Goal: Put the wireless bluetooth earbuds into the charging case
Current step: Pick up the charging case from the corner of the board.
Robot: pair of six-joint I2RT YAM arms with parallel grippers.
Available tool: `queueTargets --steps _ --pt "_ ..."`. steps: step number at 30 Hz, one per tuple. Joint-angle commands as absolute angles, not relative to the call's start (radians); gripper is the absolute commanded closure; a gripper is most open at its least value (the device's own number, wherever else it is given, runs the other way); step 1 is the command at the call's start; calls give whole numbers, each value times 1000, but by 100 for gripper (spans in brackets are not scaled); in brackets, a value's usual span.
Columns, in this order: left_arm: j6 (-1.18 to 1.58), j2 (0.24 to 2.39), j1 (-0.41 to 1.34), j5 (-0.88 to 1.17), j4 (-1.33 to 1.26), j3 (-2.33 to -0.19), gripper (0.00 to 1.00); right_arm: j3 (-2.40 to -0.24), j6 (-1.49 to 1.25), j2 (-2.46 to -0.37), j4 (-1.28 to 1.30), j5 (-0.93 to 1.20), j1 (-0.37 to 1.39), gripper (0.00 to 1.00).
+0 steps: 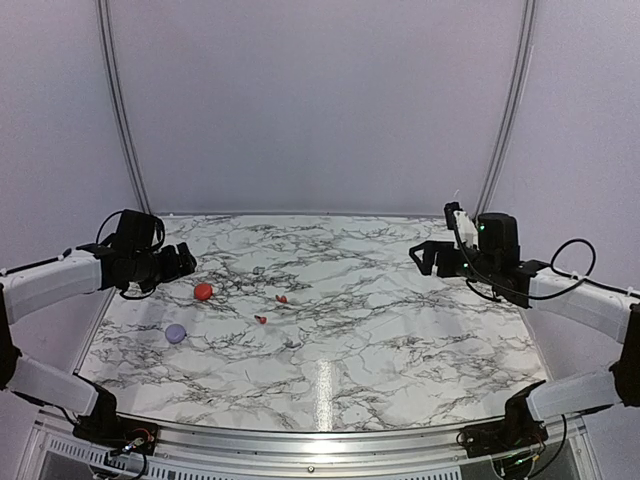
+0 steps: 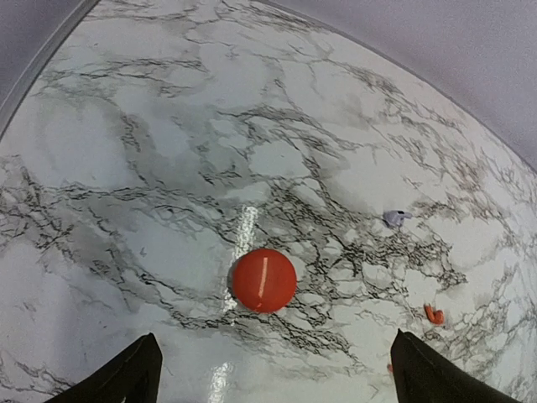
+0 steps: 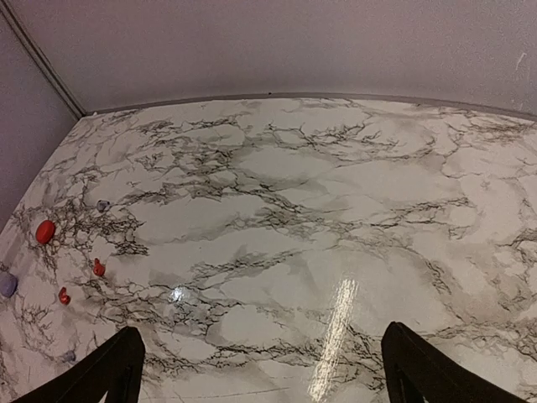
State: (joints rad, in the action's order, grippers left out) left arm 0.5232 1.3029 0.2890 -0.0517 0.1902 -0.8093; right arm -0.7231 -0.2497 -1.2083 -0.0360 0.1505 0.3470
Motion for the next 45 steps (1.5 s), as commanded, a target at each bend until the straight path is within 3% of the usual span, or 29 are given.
queueTargets --steps 1,9,25,45 --pt "647 1203 285 -277 204 -757 1 -732 -273 -1173 -30 92 352 2" --pt "546 1110 285 -208 293 -741 1 -717 -231 -1157 -67 160 348 2" --pt "705 1195 305 -169 371 -606 1 -679 -197 -1153 -102 313 345 1" --pt "596 1434 435 -204 373 -635 39 -669 -216 -1174 -131 377 344 1"
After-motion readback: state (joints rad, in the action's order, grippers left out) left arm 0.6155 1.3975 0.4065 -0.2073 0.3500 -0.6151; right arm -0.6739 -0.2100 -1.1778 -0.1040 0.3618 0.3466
